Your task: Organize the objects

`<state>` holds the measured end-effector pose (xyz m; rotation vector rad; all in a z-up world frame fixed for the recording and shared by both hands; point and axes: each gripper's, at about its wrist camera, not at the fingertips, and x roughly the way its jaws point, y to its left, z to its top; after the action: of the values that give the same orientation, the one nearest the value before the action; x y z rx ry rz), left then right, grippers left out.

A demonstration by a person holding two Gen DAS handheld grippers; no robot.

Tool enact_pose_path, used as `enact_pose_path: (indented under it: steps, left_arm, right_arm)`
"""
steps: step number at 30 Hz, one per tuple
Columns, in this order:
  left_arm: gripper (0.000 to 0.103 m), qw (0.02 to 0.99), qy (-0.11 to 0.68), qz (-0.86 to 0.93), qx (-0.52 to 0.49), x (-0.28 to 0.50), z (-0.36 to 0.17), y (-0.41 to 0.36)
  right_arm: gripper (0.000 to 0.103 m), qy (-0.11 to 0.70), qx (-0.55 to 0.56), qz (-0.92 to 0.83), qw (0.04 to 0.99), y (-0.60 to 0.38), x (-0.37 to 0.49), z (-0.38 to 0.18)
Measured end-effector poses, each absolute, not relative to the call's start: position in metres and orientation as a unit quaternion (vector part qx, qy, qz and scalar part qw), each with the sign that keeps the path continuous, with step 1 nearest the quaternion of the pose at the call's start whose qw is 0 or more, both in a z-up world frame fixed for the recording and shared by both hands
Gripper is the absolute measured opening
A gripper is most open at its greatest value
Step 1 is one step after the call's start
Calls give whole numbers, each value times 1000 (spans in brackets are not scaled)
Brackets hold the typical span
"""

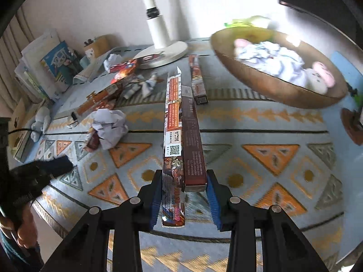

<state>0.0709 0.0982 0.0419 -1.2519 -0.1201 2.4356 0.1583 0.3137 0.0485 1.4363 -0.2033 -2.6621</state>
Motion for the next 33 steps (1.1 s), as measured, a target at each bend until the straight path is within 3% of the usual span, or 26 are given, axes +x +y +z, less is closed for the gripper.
enact_pose_path:
  steps: [5,8,9,10,13,19,27,30,33]
  left_arm:
    - [35,205,-93,857,-463,25,21,103]
    - [33,195,-68,863,-461,11,9,119]
    - [30,183,-55,866,-462,10,7,123]
    - [19,169,-39,870,-461,9,7,127]
    - [15,159,-31,869,-467,16,6,120]
    - [15,122,-9,873,-473,72,11,73]
    - [15,95,-50,870,-480,109,13,9]
    - [31,100,-68,873,-473,103,12,8]
    - [31,96,-62,877,-466,92,12,18]
  right_arm:
    - [36,-85,483,-870,52,323,156,41]
    - [37,-90,486,-868,57,324,154,39]
    - [38,-89,491,-865,57,325,153,38]
    - [38,-88,496,-862,56,324,152,36]
    - [38,-86,507,-855,65,324,154,36]
    - [38,-66,498,-860,85,316,170,41]
    - [38,-81,473,-870,118,307,182,46]
    - [38,-83,453,-881,110,308,175,49]
    - [38,-74,466,-875,108,306,157,41]
